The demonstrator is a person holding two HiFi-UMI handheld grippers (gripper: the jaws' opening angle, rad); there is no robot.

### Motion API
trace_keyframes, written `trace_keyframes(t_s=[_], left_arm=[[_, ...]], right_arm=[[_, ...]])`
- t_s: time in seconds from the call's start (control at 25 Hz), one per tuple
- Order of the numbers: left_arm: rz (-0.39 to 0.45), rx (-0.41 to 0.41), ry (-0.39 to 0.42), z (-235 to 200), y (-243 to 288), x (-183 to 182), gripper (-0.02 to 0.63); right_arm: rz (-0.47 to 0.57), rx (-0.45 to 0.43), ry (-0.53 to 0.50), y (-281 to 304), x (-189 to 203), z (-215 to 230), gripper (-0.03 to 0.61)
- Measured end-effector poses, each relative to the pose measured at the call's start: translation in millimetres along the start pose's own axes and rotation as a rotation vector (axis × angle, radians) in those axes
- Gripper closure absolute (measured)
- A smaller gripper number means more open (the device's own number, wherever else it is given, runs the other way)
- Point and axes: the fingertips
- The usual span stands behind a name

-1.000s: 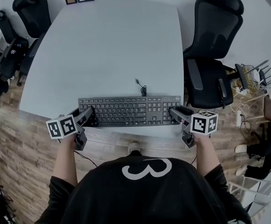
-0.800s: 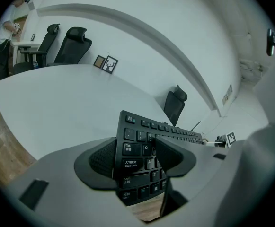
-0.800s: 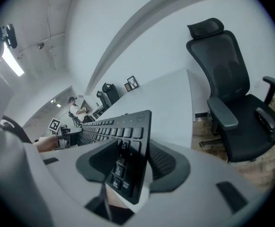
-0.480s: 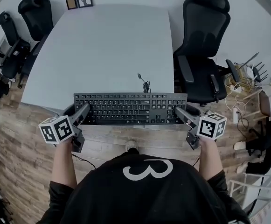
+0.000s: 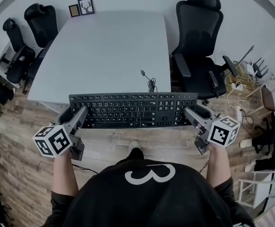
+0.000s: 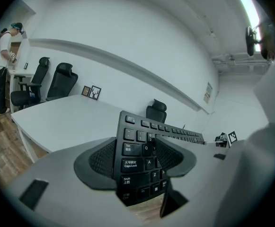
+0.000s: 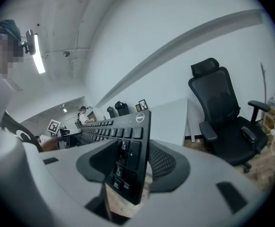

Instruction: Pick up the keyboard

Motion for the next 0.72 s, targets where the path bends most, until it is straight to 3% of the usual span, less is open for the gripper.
trace_keyframes(t_s=[0.32,0.72], left_arm=[[0.045,0.030,-0.004,8,-9,-7,0.353],[0.049,0.056,-0.010,-13,20,18,0.353]], right_arm=[[0.075,0.017,-0.044,-16,-21,-13,0.383],[0.088,0.035,-0.058,0,3,5,0.387]])
Point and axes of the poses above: the fingertips, and each gripper's own axes: y forward along the fingers, z to its right, x out of its underside, and after that the axes turned 3 degrees about -y, right-handed
